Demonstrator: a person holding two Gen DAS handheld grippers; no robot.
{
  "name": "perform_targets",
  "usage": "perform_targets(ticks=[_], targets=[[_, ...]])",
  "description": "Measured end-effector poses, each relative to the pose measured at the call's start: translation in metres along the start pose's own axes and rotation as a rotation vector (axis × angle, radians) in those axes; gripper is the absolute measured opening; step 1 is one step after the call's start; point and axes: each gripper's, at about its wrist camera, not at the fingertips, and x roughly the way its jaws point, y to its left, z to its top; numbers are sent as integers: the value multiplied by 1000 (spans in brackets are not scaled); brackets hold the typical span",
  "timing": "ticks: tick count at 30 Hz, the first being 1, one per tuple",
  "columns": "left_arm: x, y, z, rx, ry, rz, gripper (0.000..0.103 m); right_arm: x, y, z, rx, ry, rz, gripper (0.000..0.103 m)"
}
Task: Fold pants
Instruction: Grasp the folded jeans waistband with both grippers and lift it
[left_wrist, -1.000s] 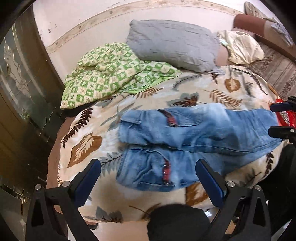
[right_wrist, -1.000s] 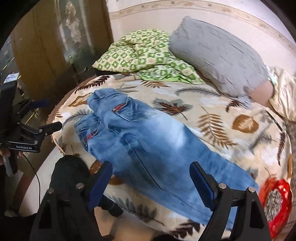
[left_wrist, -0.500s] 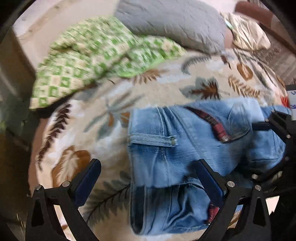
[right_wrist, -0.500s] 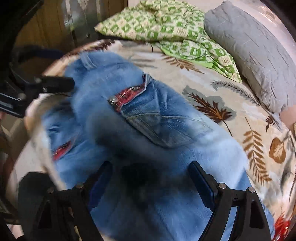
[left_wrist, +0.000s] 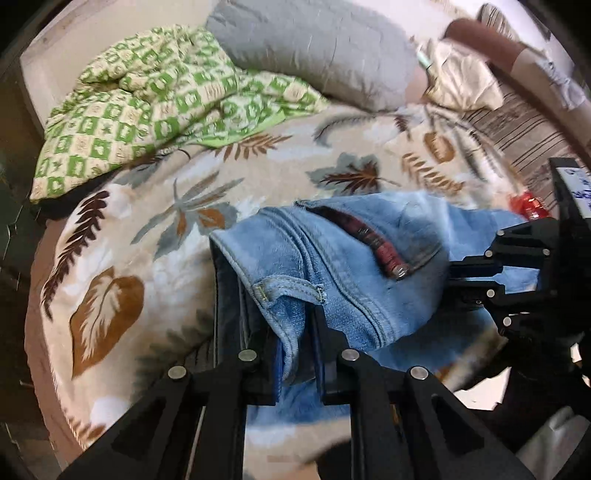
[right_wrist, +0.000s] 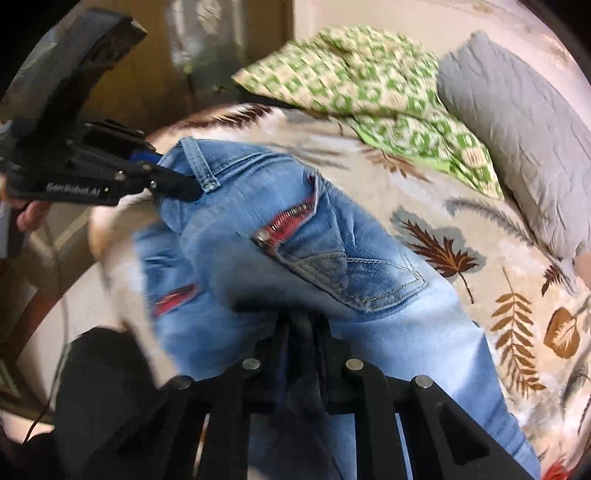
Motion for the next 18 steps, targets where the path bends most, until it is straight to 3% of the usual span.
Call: perform_targets(ticks=[4,7,8,11,13,14,16,17,18], targets=[[18,9,-32,-40,87,20,17,-7,18,-13,-50,28,33,14],[60,21,-56,-102,178,46,24,37,24,-29,-26,150,54,16],[69,21,-60,-99,177,49,24,50,24,-33,-17,186,45,17],[71,18,-60,-96,149,71,25,58,26,-35,-18,155,18,19],[71,10,-56,-66,171,106,25,56,25,-32,-2,163,32,27],[71,6,-54,-50,178,123,28,56,25,-32,0,165,40,36],[63,0,-50,-26,184,207,62,54,27,-30,0,161,65,58],[53,-3,-47,-19,157,257,88,49,28,-30,3,150,65,71],[31,-9,-43,-11,70,309,95,41,32,-32,3,132,57,76]])
